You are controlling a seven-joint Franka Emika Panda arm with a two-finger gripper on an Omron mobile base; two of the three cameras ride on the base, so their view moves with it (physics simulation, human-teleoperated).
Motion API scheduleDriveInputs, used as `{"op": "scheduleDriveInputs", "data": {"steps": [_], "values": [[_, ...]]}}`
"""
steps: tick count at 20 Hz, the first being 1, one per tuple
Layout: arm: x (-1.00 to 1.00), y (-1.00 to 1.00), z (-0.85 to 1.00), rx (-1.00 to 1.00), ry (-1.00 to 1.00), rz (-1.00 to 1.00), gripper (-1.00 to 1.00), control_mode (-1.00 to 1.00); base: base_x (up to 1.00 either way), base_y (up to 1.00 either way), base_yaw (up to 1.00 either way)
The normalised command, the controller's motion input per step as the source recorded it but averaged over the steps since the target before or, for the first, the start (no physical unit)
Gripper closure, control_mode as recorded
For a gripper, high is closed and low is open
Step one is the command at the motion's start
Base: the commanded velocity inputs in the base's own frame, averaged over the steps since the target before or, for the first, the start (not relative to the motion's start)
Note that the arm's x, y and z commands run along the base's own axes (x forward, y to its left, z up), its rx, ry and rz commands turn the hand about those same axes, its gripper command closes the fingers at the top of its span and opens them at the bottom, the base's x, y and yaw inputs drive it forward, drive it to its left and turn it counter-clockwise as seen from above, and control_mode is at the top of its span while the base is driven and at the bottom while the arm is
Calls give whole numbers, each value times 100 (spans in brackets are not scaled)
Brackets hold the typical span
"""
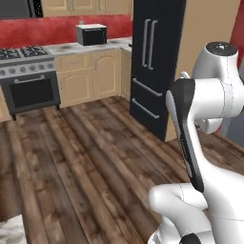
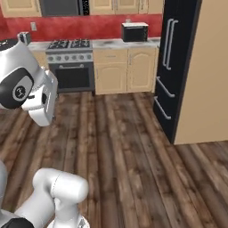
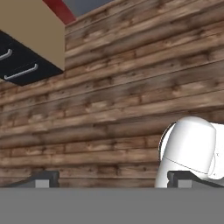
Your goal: Retrieve the tupperware and aluminum foil from the cabinet and place them on the dining counter near the plate with lime and squash to prepare for storing leftovers.
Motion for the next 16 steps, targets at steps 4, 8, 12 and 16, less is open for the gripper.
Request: {"op": "scheduleDriveInputs", "data": {"steps": [4, 8, 12, 16], "values": [[0, 0, 0, 0, 0, 0, -100, 100, 100, 41, 0], [0, 0, 0, 0, 0, 0, -100, 100, 100, 42, -3], [0, 0, 0, 0, 0, 0, -100, 100, 100, 45, -10], [0, 0, 0, 0, 0, 0, -100, 100, 100, 46, -20]]}}
